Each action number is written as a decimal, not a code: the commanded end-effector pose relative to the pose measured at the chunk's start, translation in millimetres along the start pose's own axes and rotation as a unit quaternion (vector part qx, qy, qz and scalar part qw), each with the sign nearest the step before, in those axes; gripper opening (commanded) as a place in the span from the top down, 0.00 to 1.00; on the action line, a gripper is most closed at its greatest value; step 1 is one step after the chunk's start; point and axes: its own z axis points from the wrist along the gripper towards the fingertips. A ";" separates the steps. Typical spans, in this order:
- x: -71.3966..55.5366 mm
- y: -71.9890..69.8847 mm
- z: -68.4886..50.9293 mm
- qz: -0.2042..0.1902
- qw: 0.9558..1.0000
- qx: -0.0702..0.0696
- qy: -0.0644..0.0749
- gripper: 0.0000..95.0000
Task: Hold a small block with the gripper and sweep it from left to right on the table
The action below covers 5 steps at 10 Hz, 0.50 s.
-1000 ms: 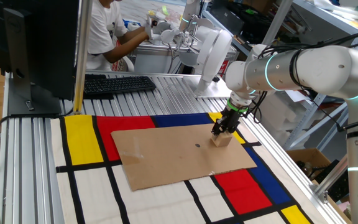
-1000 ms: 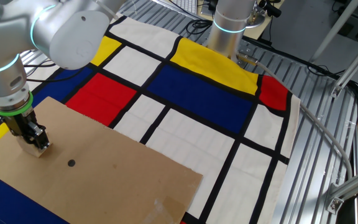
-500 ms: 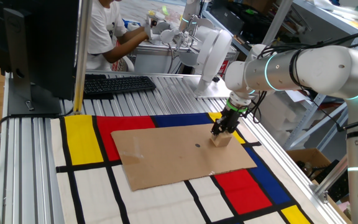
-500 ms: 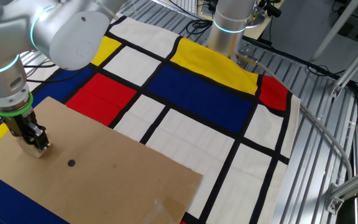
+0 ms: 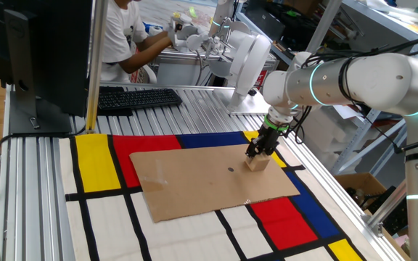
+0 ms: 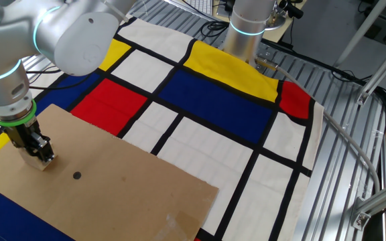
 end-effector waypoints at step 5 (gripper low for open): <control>-1.7 0.7 1.5 -0.005 1.000 0.006 -0.005 1.00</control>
